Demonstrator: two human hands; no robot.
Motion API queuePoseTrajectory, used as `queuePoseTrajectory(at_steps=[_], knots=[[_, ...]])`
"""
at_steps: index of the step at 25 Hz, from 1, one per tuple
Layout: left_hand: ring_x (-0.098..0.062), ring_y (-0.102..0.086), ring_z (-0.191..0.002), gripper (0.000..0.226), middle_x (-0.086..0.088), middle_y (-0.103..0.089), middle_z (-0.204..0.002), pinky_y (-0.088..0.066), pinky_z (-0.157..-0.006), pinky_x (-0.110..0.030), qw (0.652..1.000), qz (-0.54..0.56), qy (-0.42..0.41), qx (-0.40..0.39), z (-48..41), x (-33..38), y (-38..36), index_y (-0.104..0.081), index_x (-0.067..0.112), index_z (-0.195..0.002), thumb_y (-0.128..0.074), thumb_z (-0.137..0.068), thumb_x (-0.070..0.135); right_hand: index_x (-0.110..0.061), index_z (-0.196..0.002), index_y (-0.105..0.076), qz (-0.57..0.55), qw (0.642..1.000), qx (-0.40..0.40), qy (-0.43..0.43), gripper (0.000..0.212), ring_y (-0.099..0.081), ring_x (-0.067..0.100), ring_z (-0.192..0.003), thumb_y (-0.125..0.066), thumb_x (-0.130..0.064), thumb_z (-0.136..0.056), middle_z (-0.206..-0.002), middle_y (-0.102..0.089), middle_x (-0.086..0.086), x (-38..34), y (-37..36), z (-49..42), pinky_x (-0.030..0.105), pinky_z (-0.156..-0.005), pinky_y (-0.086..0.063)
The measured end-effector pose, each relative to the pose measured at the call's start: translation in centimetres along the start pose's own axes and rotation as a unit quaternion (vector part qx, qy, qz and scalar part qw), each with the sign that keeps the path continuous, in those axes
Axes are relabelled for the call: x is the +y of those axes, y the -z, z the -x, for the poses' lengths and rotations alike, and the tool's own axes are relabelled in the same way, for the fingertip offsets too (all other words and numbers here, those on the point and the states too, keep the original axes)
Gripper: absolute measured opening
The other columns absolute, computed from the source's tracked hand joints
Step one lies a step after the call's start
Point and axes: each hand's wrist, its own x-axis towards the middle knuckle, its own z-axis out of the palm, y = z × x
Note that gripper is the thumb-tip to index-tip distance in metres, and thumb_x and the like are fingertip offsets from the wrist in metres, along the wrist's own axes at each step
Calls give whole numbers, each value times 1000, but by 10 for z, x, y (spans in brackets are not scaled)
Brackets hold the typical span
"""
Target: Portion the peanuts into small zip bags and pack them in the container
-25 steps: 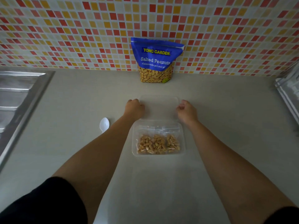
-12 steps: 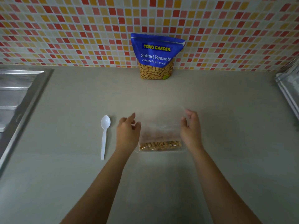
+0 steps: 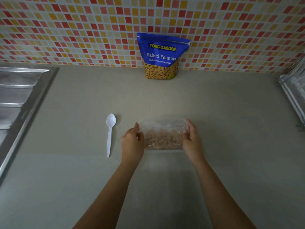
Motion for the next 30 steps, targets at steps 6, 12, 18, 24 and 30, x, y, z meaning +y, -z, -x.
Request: queuePoseTrajectory(at_steps=[6, 12, 18, 24, 30], knots=[[-31, -58, -88, 43, -19, -62, -104, -45, -80, -33, 999, 13, -50, 9, 6, -10, 0, -45, 6, -137, -44, -94, 2, -10, -145, -24, 44, 998, -9, 38, 48, -46, 24, -127, -35, -13, -98, -142, -45, 13, -5, -11, 10, 10, -92, -27], [-36, -45, -122, 55, -18, -45, -139, -38, -96, -37, 995, -15, -71, -68, 13, -19, -5, -15, 8, -148, -37, -98, 17, -8, -147, -14, 159, 983, -57, 68, 53, -23, 20, -141, -34, -14, -99, -156, -17, 7, -3, -8, 10, 16, -107, -17], [-38, -45, -120, 55, -23, -47, -133, -36, -98, -39, 996, -18, -70, -58, 12, -19, -9, -16, 3, -147, -37, -98, 13, -9, -148, -9, 155, 984, -77, 51, 55, -27, 23, -138, -33, -16, -99, -155, -18, 10, -7, -5, 9, 21, -104, -21], [-38, -48, -112, 56, -21, -49, -128, -39, -91, -38, 997, -7, -58, -48, 10, -27, -6, -12, 7, -148, -33, -98, 20, -8, -148, -5, 133, 986, -80, 60, 57, -34, 27, -133, -34, -17, -99, -151, -24, 14, -7, -17, 8, 23, -100, -25], [-31, -40, -127, 55, -17, -44, -137, -25, -95, -22, 995, 68, -27, -73, 9, -24, -1, -9, 12, -149, -32, -100, 19, -9, -148, -2, 39, 998, -51, 27, 64, -21, 15, -140, -39, -22, -98, -156, -16, 5, -10, -14, 12, 1, -96, -8]])
